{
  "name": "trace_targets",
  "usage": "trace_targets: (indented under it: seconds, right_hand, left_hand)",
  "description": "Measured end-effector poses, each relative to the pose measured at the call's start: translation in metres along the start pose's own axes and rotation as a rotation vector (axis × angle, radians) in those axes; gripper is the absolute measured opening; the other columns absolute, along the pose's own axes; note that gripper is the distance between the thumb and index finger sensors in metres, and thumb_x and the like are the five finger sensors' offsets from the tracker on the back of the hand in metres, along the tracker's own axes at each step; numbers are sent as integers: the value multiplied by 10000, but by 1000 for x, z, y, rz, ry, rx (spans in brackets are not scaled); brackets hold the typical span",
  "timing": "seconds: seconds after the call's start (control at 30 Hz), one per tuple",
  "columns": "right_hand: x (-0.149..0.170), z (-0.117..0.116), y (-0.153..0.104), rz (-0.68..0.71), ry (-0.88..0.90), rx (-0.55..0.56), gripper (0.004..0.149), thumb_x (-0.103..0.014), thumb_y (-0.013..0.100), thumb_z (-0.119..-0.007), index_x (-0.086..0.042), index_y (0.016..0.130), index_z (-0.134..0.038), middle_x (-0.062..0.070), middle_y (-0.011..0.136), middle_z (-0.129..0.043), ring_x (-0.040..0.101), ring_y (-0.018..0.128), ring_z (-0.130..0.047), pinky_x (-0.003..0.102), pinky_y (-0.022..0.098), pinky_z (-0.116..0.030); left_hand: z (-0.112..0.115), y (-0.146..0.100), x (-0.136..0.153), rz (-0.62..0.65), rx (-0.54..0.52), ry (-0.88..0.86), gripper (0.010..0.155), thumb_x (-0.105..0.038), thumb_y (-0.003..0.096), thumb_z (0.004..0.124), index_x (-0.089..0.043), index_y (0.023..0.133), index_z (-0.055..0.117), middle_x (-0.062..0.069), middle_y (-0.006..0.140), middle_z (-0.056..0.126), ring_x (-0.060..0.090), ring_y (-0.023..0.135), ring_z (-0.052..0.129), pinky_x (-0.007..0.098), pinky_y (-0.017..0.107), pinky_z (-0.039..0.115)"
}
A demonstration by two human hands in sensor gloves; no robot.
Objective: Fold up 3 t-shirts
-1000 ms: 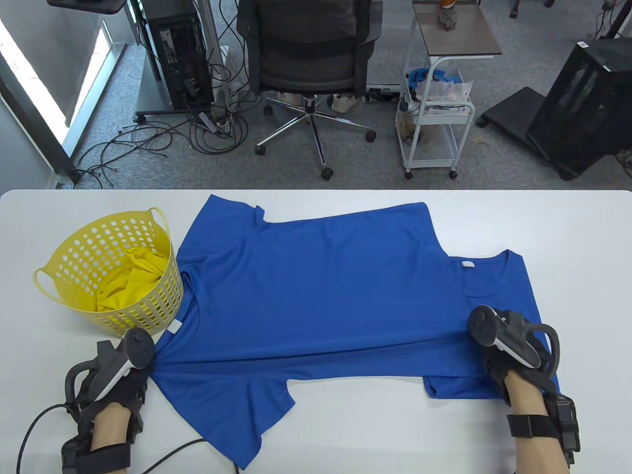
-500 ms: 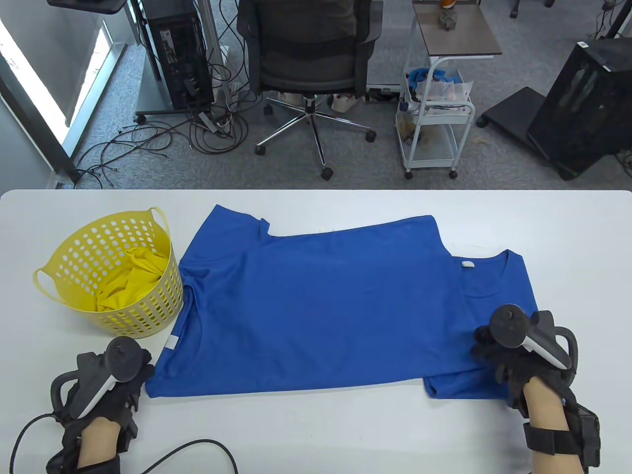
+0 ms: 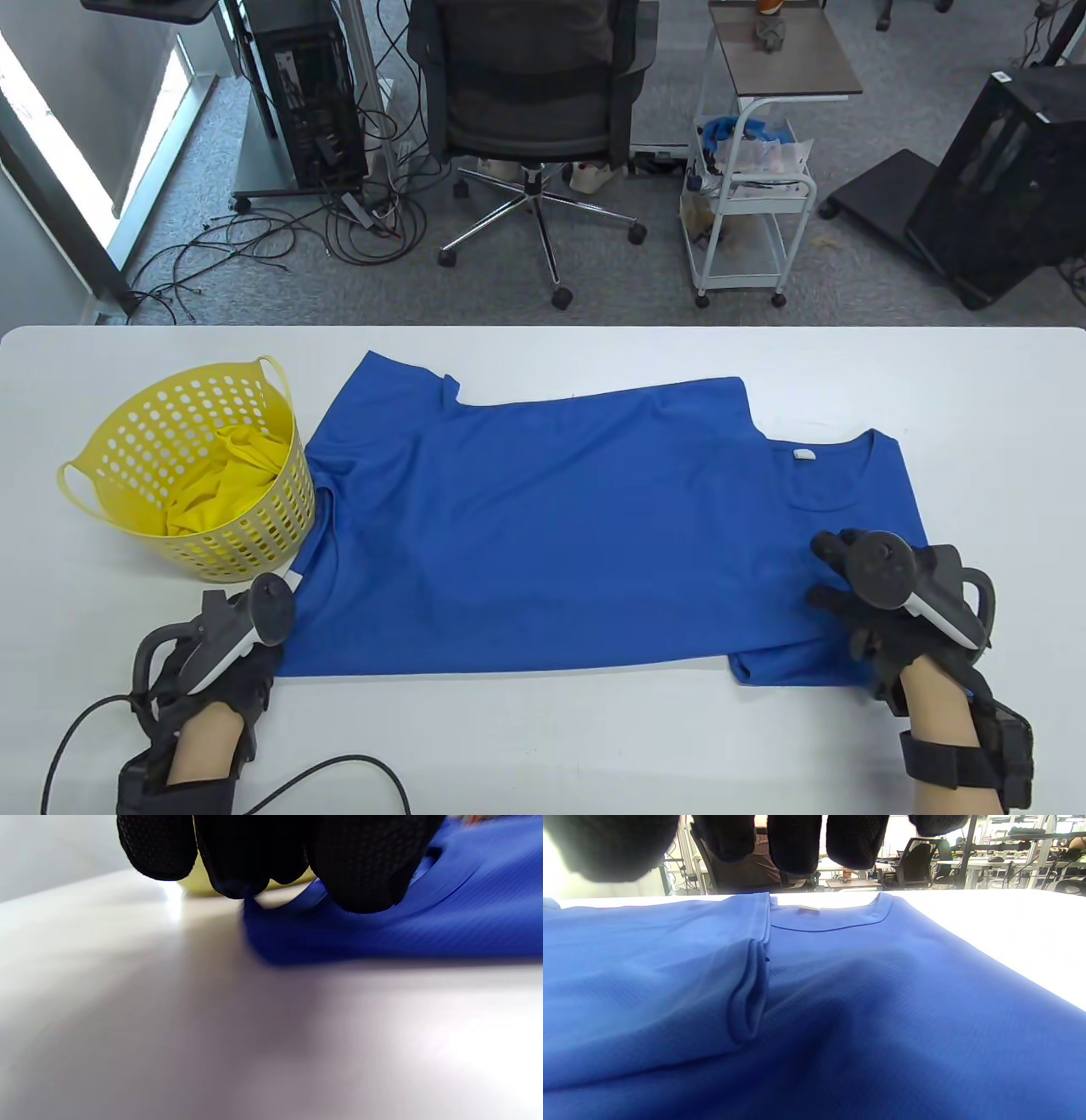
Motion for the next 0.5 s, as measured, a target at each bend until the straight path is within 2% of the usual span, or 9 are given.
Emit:
trace_targets:
  seconds: [0.03, 0.1, 0.17, 0.27, 0.37, 0.43, 0.5]
  right_hand:
    - [0, 2, 0, 3, 2, 6, 660, -483, 347, -823, -308, 952, -628, 63, 1051, -640, 421, 1000, -621, 672, 711, -486]
    - [0, 5, -2, 7, 13, 20, 657, -484, 348, -822, -309, 951, -630, 66, 1047, -645, 420, 992, -630, 667, 707, -493]
    - [-2, 7, -3, 18, 19, 36, 660, -486, 347, -823, -308, 952, -630, 67, 1044, -651, 423, 983, -639, 665, 705, -497]
    - [-4, 6, -4, 30, 25, 31, 659, -485, 349, -821, -307, 953, -629, 69, 1044, -648, 422, 979, -643, 661, 703, -503]
    - [-7, 5, -5, 43, 27, 31, 658, -485, 349, -821, -306, 952, -629, 70, 1043, -650, 423, 975, -646, 659, 702, -507]
    - [-8, 4, -6, 48, 30, 27, 658, -485, 349, -820, -305, 952, -630, 70, 1042, -651, 424, 973, -649, 657, 700, -509]
    - [-8, 3, -7, 49, 34, 24, 657, -486, 349, -820, -306, 952, -630, 72, 1042, -652, 423, 973, -650, 658, 700, -509]
  left_hand:
    - [-9, -3, -13, 46, -48, -39, 576, -457, 391, 819, -361, 934, 653, -21, 1016, 672, 219, 883, 762, 464, 665, 712]
    - [-21, -8, -46, 130, -75, -67, 587, -481, 389, 811, -352, 941, 661, -14, 1022, 674, 230, 904, 750, 475, 672, 704]
    - [-27, -16, -88, 219, -23, -16, 587, -500, 395, 793, -364, 949, 650, -26, 1036, 662, 227, 929, 736, 470, 686, 700]
    - [-34, -28, -160, 338, -22, -11, 567, -518, 393, 776, -375, 932, 675, -45, 1026, 688, 216, 938, 745, 466, 685, 712]
    - [-24, -34, -226, 423, 41, -33, 543, -517, 390, 775, -375, 910, 708, -52, 1013, 710, 219, 934, 753, 474, 677, 716]
    - [-12, -33, -255, 437, 104, 12, 524, -505, 387, 786, -375, 892, 728, -58, 1006, 717, 220, 934, 749, 478, 675, 712]
    - [1, -32, -270, 426, 157, 85, 532, -485, 383, 805, -374, 895, 715, -60, 1009, 684, 227, 935, 717, 474, 679, 699]
Point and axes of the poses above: the tracker on the back of each hand, its own x axis roughly to the little-finger side, its own y axis roughly from the wrist to the fingertips, z = x × y, the point moved 5 cm from there along y, roughly from the wrist to the fingertips
